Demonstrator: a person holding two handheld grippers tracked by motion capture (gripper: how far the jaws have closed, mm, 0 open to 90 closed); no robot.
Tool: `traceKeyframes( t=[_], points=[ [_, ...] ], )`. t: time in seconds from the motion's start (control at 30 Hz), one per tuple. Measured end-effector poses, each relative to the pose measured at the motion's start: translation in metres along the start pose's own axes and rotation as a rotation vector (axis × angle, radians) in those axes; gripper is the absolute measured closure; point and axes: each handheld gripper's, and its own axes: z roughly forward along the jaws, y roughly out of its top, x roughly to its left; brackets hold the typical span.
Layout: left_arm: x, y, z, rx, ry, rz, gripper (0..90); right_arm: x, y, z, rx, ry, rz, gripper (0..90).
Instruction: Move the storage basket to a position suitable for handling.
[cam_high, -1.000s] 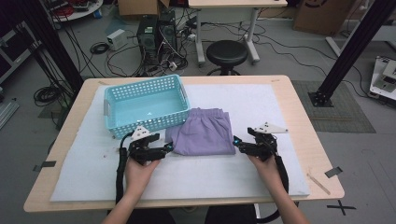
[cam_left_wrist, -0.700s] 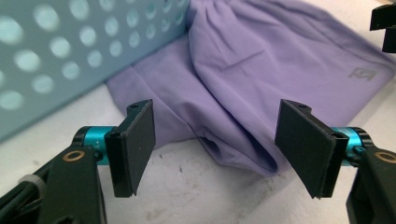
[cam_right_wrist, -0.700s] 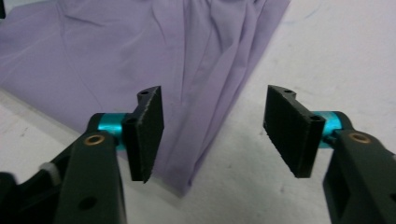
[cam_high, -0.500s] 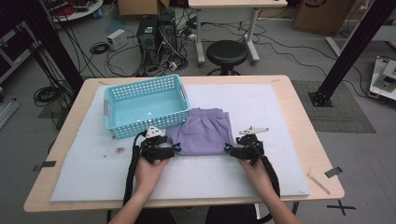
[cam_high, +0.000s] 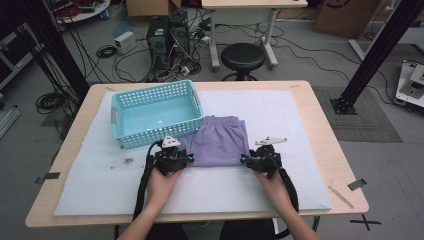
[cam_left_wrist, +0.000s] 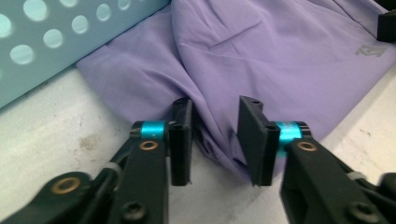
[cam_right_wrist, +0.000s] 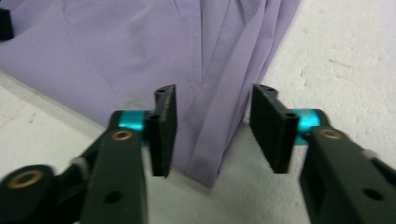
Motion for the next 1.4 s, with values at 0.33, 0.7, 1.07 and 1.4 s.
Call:
traceKeyframes(
  t=[0.33,0.7,1.07,1.4],
  points=[
    [-0.005,0.0,0.002,0.028,0.018,0.012,55.5,0.006,-0.001,0.0,0.007,0.008,-0.002,70.7],
    [-0.004,-0.001,0.0,0.005,-0.093,-0.009,86.7,0.006,-0.002,-0.003,0.002,0.049,0.007,86.9],
    [-0.011,-0.014,-0.023,0.039,-0.148,0.04,86.8,0.02,-0.018,-0.023,0.014,0.091,-0.027,87.1],
    [-0.026,-0.03,-0.045,0.043,-0.175,0.079,86.7,0.032,-0.035,-0.038,0.016,0.112,-0.057,87.1]
  ],
)
